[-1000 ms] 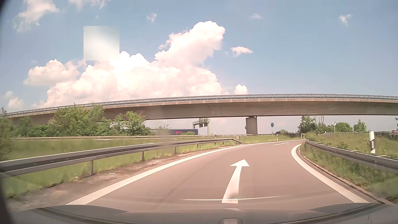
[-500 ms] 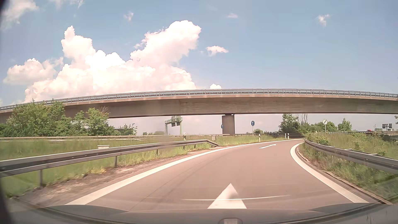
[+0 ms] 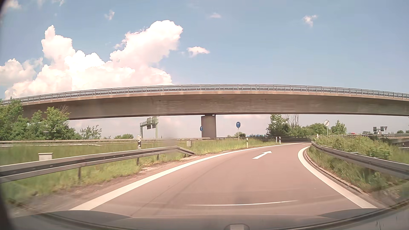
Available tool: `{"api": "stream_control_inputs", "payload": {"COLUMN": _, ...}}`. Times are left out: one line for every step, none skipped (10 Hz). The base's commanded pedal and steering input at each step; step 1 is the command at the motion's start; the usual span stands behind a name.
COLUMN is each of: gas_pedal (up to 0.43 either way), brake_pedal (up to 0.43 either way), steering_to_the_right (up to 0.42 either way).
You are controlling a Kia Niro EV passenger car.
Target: Follow the waypoints while adhering to traffic rules and regulations
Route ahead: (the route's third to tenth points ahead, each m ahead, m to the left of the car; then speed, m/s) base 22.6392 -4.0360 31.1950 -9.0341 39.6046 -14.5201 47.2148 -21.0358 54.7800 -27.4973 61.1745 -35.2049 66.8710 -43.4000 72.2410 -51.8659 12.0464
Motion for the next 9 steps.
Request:
{"api": "stream_control_inputs", "payload": {"gas_pedal": 0.079, "brake_pedal": 0.0, "steering_to_the_right": 0.08}}
{"api": "stream_control_inputs", "payload": {"gas_pedal": 0.079, "brake_pedal": 0.0, "steering_to_the_right": 0.08}}
{"api": "stream_control_inputs", "payload": {"gas_pedal": 0.079, "brake_pedal": 0.0, "steering_to_the_right": 0.08}}
{"api": "stream_control_inputs", "payload": {"gas_pedal": 0.079, "brake_pedal": 0.0, "steering_to_the_right": 0.08}}
{"api": "stream_control_inputs", "payload": {"gas_pedal": 0.079, "brake_pedal": 0.0, "steering_to_the_right": 0.08}}
{"api": "stream_control_inputs", "payload": {"gas_pedal": 0.079, "brake_pedal": 0.0, "steering_to_the_right": 0.081}}
{"api": "stream_control_inputs", "payload": {"gas_pedal": 0.079, "brake_pedal": 0.0, "steering_to_the_right": 0.082}}
{"api": "stream_control_inputs", "payload": {"gas_pedal": 0.079, "brake_pedal": 0.0, "steering_to_the_right": 0.083}}
{"api": "stream_control_inputs", "payload": {"gas_pedal": 0.079, "brake_pedal": 0.0, "steering_to_the_right": 0.085}}
